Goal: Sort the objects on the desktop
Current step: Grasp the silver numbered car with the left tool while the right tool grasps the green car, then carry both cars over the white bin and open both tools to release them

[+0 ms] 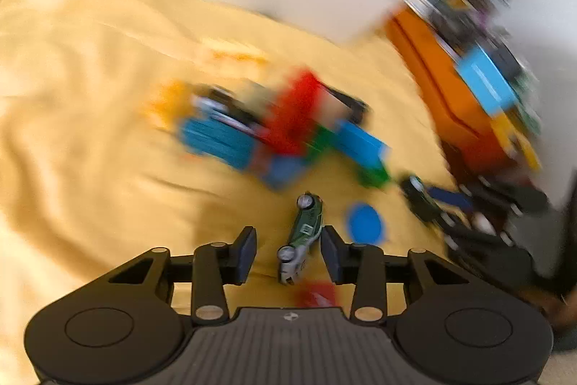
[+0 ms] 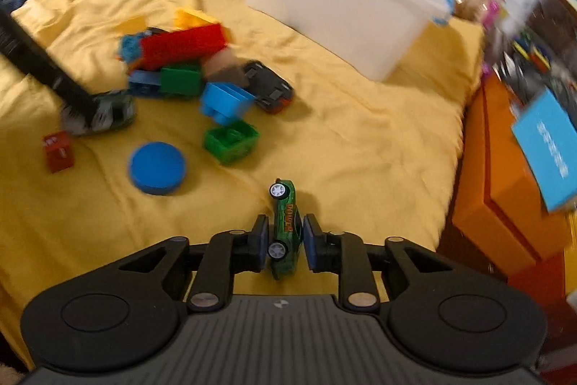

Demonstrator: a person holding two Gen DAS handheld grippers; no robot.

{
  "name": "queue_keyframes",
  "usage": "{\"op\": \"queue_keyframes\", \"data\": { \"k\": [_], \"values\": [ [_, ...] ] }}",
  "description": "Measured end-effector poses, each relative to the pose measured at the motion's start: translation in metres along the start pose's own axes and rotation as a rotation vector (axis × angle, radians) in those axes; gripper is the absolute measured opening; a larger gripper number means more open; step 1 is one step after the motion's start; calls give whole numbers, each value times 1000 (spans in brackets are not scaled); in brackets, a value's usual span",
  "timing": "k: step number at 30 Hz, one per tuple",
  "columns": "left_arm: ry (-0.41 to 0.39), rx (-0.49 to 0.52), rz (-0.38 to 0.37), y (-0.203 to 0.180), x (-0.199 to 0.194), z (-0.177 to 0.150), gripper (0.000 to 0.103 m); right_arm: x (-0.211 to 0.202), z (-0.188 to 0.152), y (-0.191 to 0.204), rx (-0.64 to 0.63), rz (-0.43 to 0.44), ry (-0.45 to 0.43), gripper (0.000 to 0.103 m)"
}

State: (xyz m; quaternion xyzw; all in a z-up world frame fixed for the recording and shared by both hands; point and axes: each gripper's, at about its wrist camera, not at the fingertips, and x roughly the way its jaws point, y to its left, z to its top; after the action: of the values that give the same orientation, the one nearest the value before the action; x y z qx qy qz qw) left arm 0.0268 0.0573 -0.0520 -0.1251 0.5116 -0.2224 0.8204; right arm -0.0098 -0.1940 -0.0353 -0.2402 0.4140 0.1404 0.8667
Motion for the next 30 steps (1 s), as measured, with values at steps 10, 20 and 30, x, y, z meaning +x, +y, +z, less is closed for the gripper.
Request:
{"op": "queue_keyframes", "data": {
  "k": [10, 20, 30],
  "values": [
    [-75, 74, 22, -4, -32, -10, 56, -26, 0, 12, -19, 36, -67, 35],
    [-44, 300, 155, -52, 15, -7, 58, 12, -5, -28, 379, 164, 55, 48],
    [24, 430, 206, -71, 22, -11, 34, 7, -7, -21, 258, 185, 40, 34]
  ]
}}
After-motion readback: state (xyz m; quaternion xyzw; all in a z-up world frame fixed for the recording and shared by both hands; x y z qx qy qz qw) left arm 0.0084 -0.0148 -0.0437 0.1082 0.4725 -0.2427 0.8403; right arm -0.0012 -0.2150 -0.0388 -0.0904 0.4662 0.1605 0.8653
